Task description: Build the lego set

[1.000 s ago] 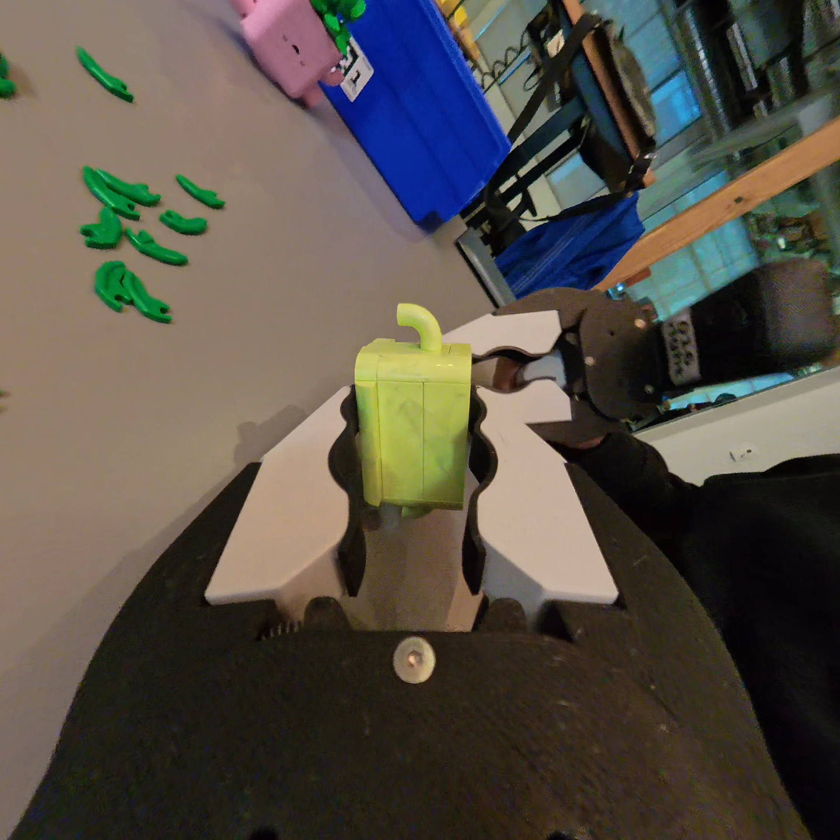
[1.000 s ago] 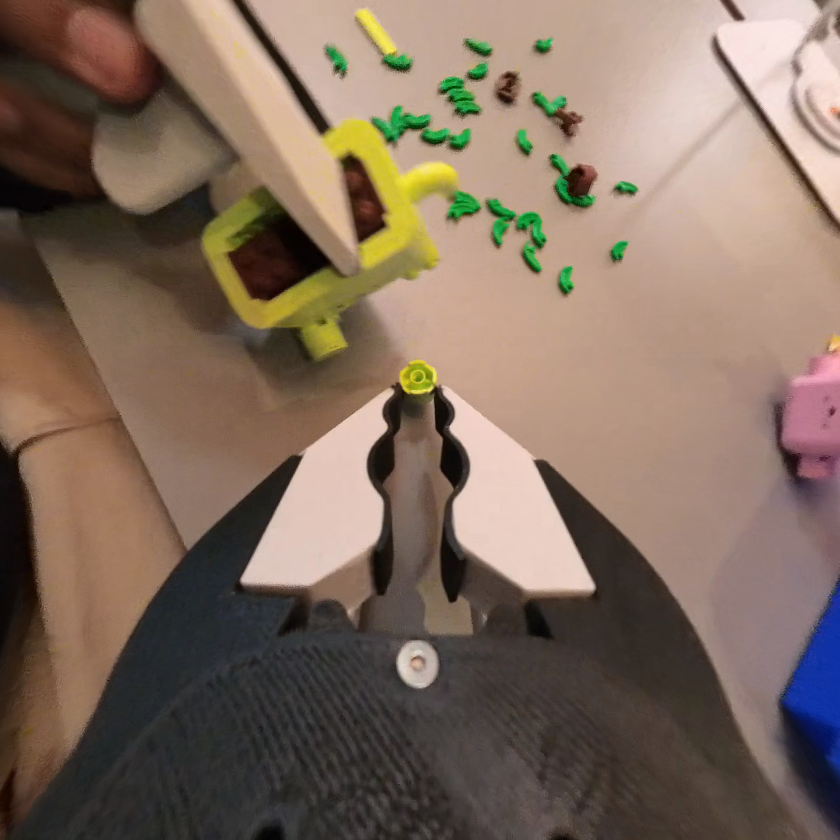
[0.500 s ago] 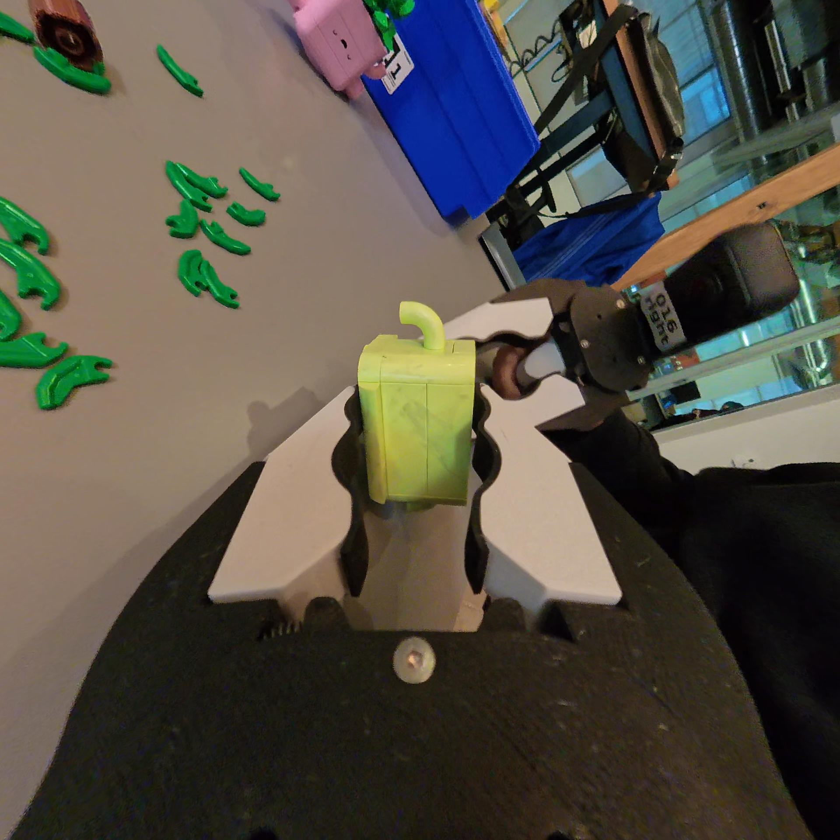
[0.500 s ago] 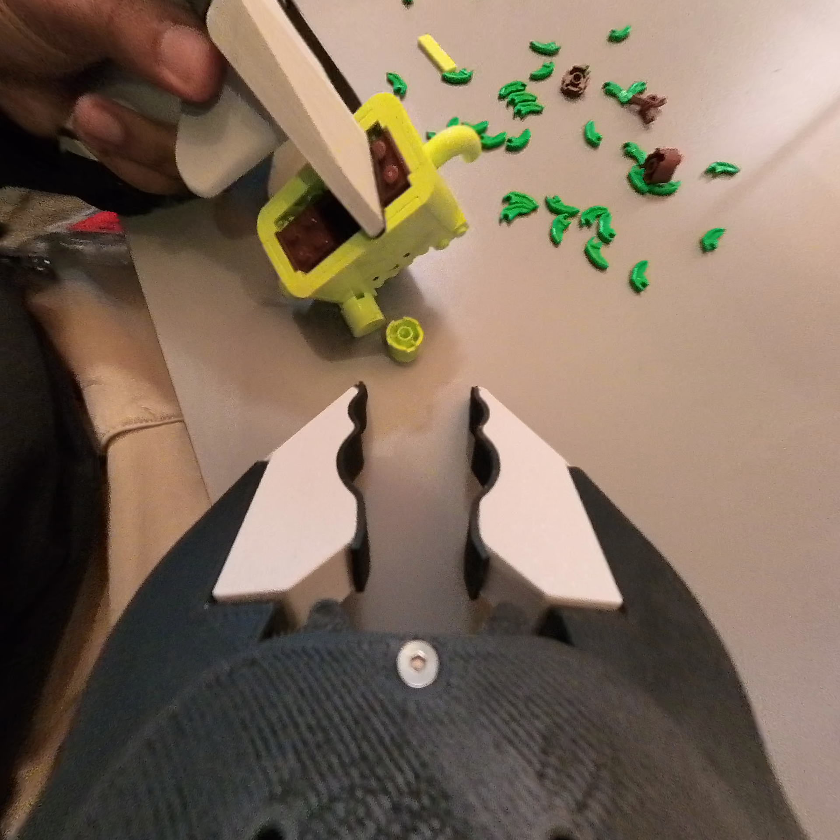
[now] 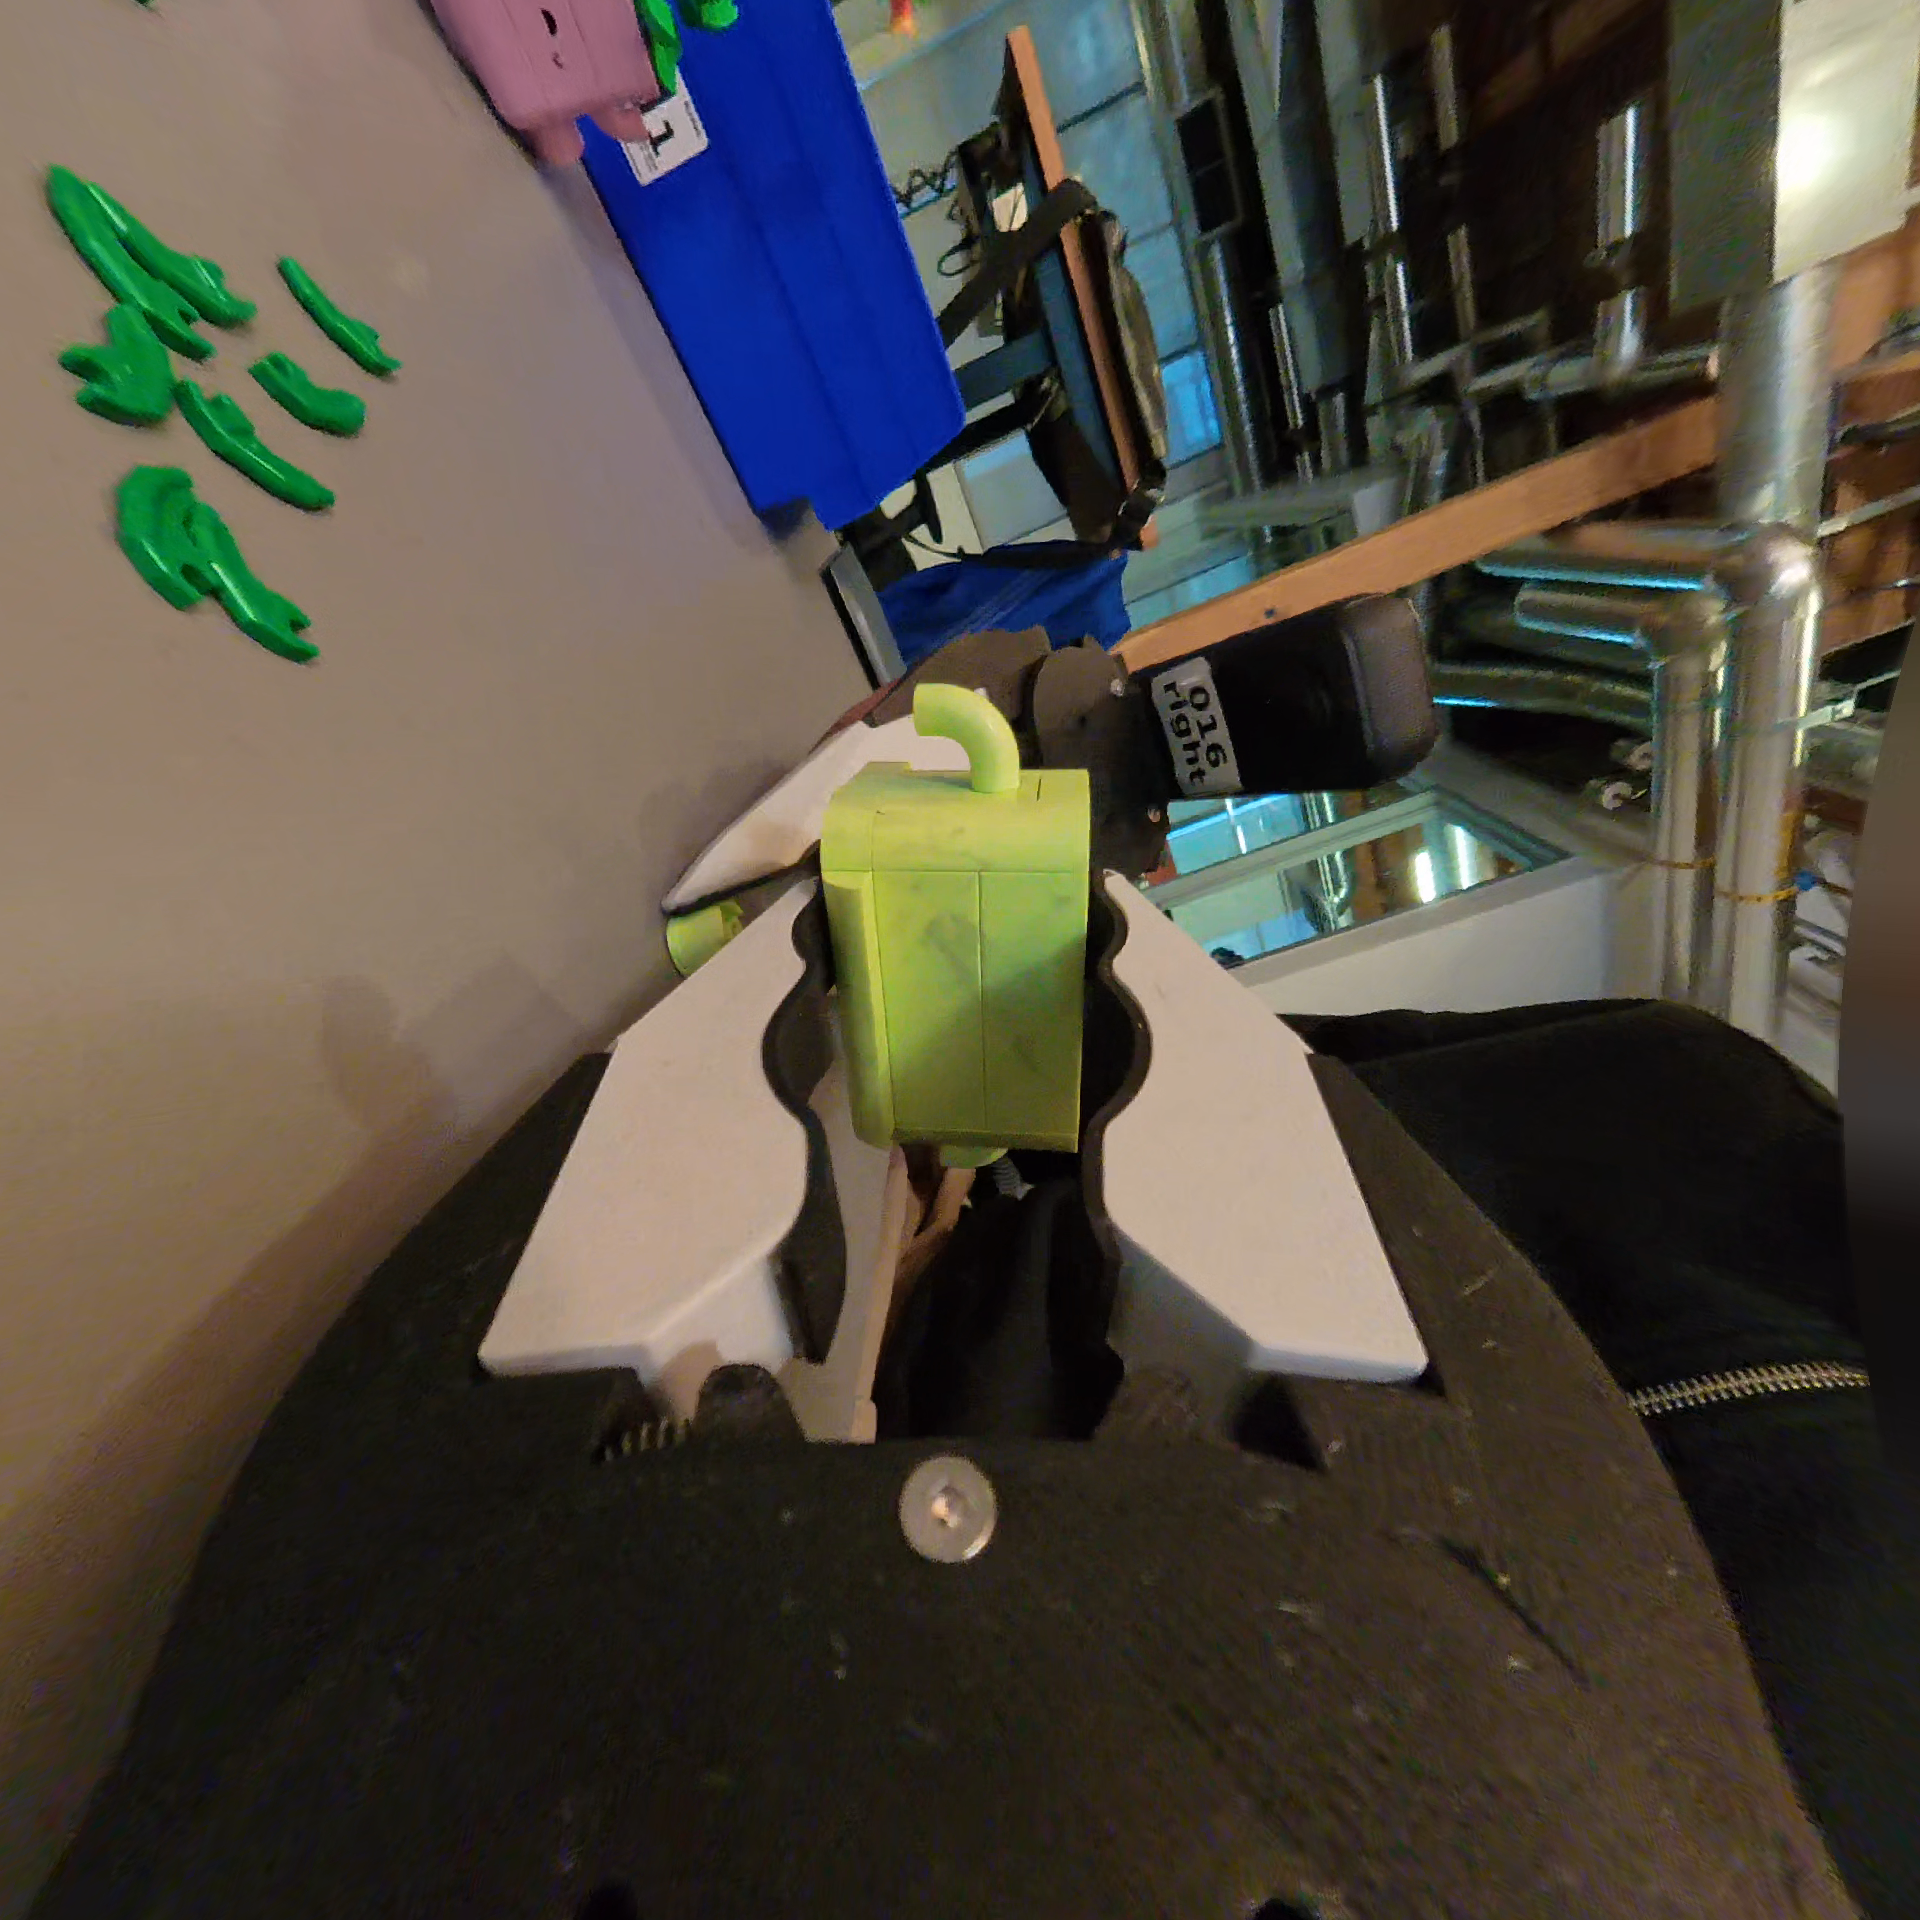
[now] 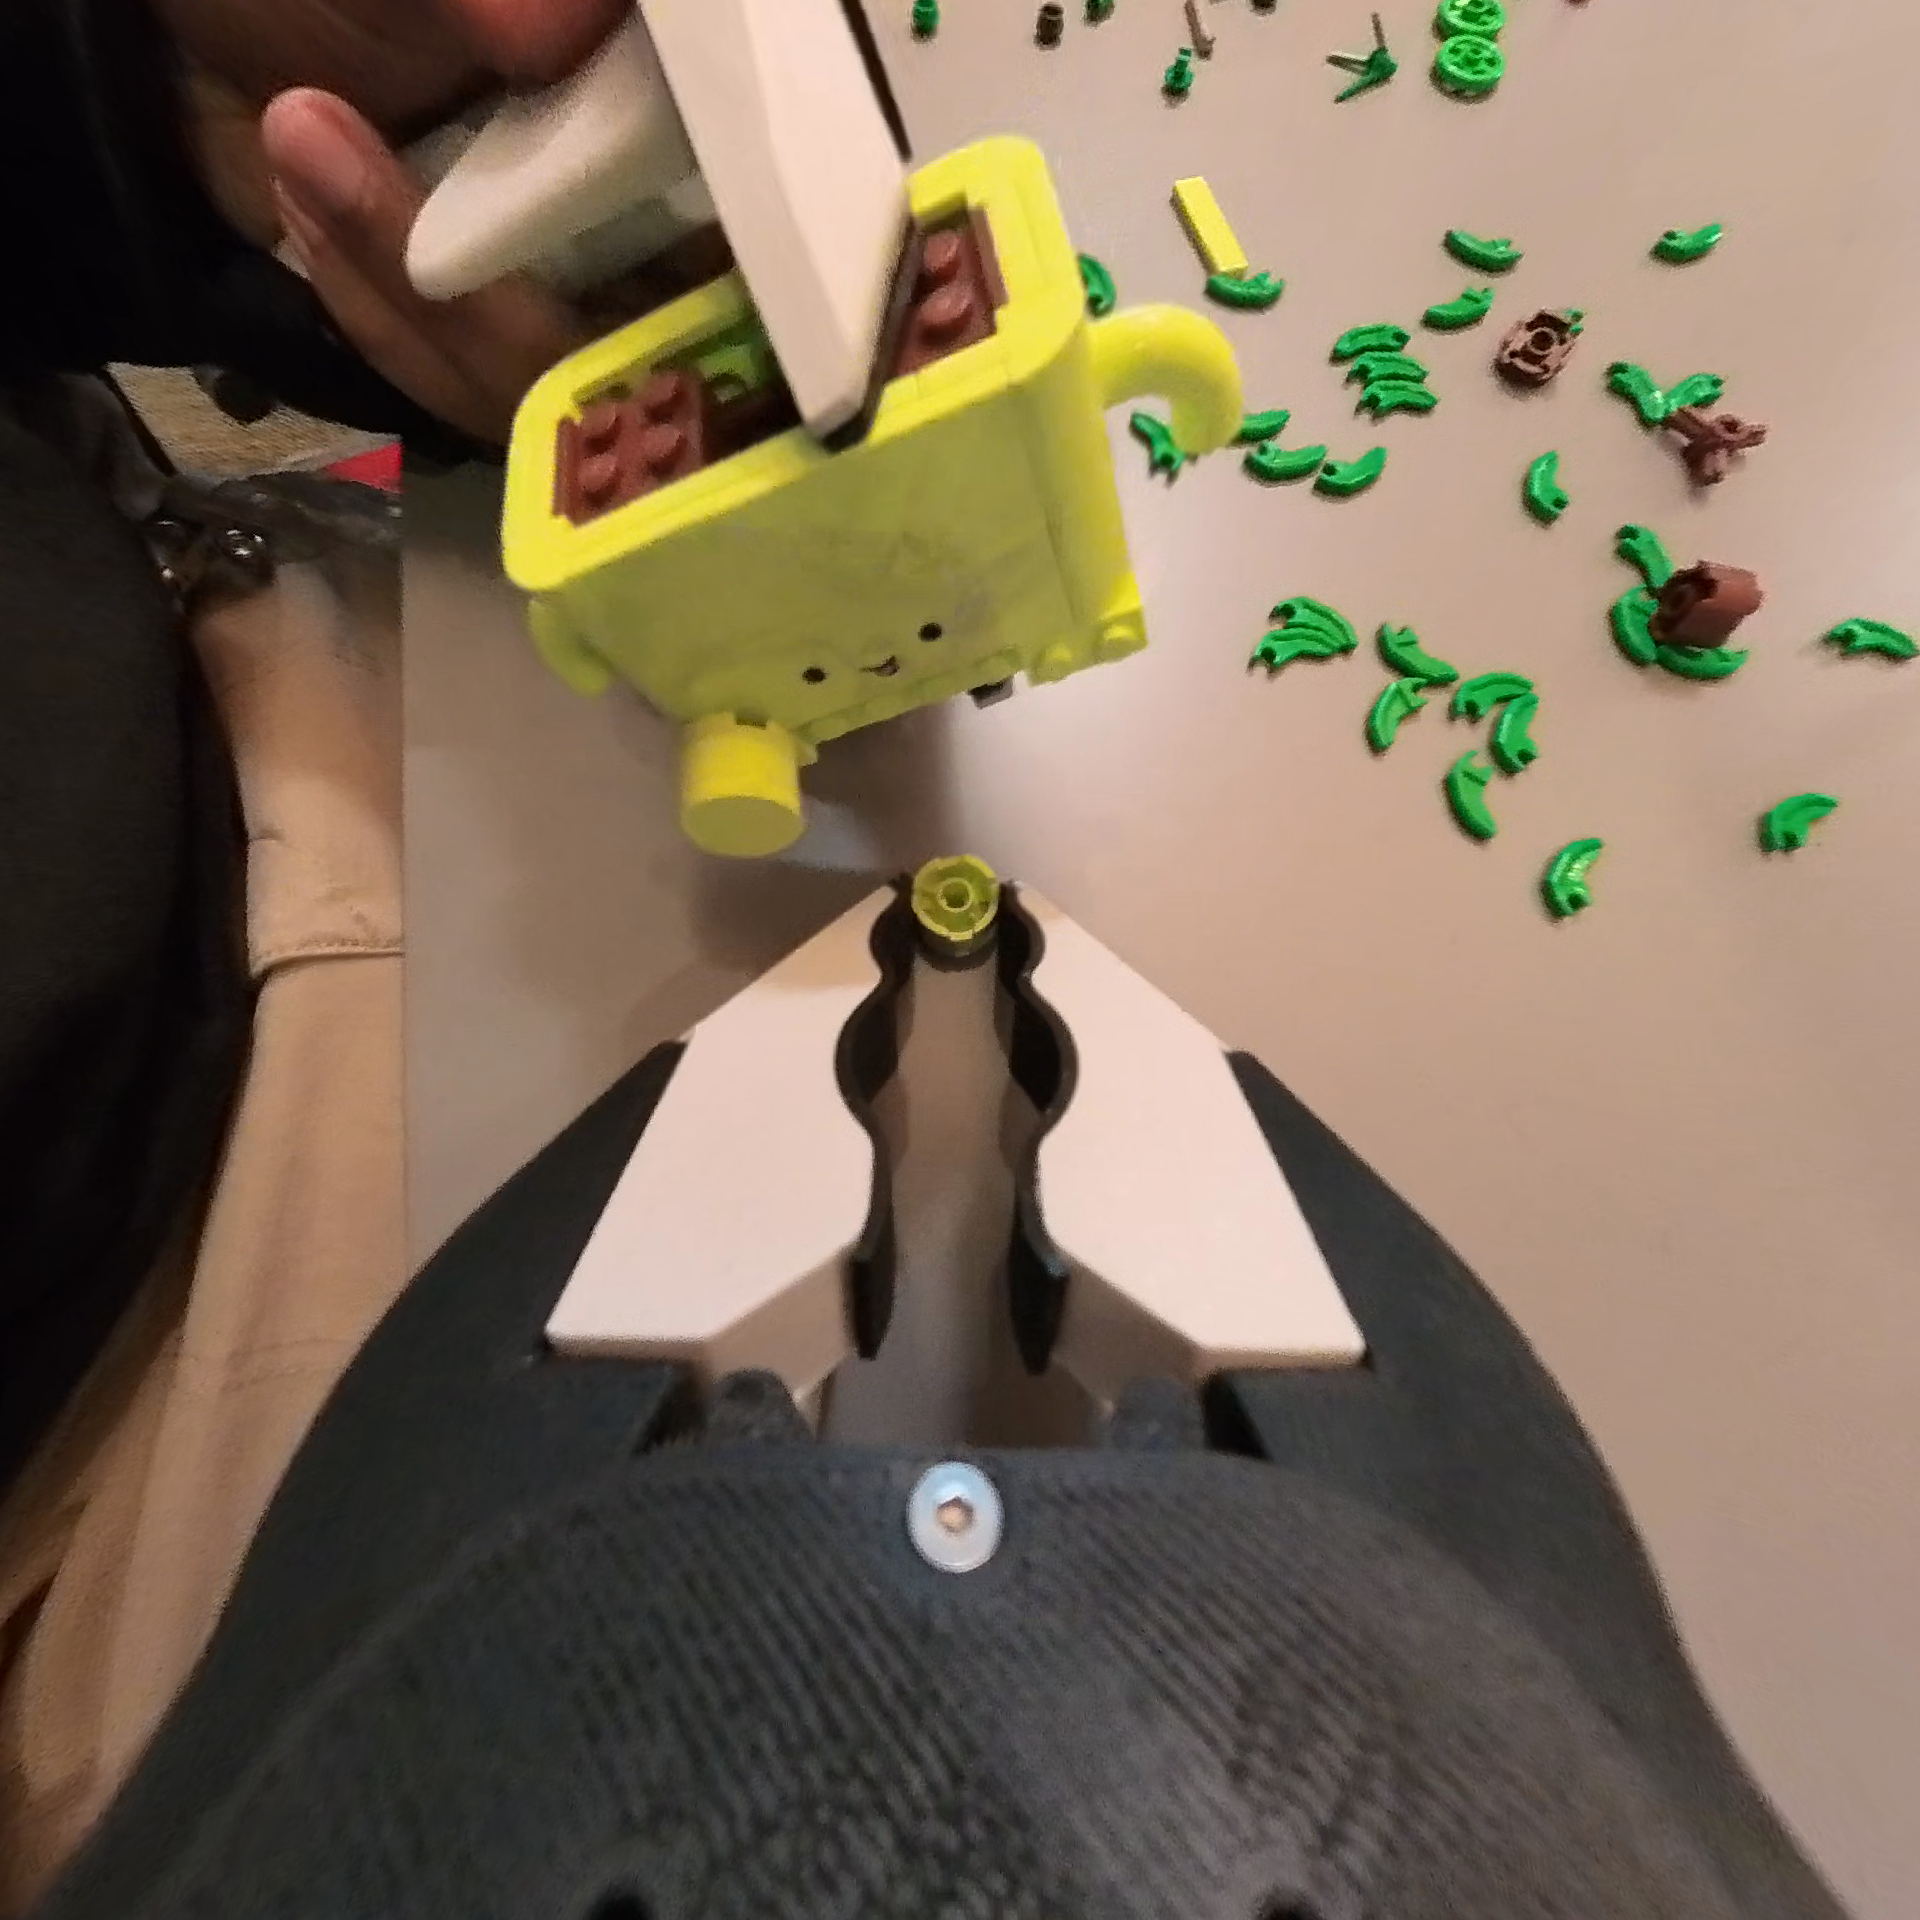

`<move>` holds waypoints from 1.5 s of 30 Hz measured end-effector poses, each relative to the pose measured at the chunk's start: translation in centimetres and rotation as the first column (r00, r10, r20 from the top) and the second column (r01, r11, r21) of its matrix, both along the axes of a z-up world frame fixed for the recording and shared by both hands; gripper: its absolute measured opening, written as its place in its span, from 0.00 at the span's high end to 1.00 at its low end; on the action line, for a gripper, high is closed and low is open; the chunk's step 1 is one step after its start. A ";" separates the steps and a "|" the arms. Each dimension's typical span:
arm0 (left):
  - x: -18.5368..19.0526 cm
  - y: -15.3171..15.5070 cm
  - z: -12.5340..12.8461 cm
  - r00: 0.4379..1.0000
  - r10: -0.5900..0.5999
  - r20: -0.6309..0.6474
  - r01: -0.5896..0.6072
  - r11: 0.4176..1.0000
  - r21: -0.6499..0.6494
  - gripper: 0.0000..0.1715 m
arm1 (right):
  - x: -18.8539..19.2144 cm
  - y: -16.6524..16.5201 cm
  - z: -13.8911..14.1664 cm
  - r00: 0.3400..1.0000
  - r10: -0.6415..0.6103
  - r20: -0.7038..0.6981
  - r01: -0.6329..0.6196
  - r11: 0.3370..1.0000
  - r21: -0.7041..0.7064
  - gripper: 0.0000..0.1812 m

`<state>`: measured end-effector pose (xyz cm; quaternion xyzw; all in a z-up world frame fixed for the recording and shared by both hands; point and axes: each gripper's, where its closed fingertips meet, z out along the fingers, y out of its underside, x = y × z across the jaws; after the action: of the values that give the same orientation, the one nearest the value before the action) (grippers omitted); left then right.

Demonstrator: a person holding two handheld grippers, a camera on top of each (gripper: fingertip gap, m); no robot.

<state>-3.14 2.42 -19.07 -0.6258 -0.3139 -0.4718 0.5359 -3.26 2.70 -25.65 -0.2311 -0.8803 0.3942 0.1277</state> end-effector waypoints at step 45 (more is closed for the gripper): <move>0.5 0.4 -0.8 0.992 0.018 -0.123 -0.026 0.998 -0.065 0.75 | 3.4 -0.8 3.5 0.994 0.033 -0.104 -0.027 0.998 0.059 0.92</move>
<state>-2.61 2.86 -19.90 -0.6676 -0.3026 -0.4159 0.5383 0.16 1.92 -22.12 -0.1928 -0.8867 0.3823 0.1745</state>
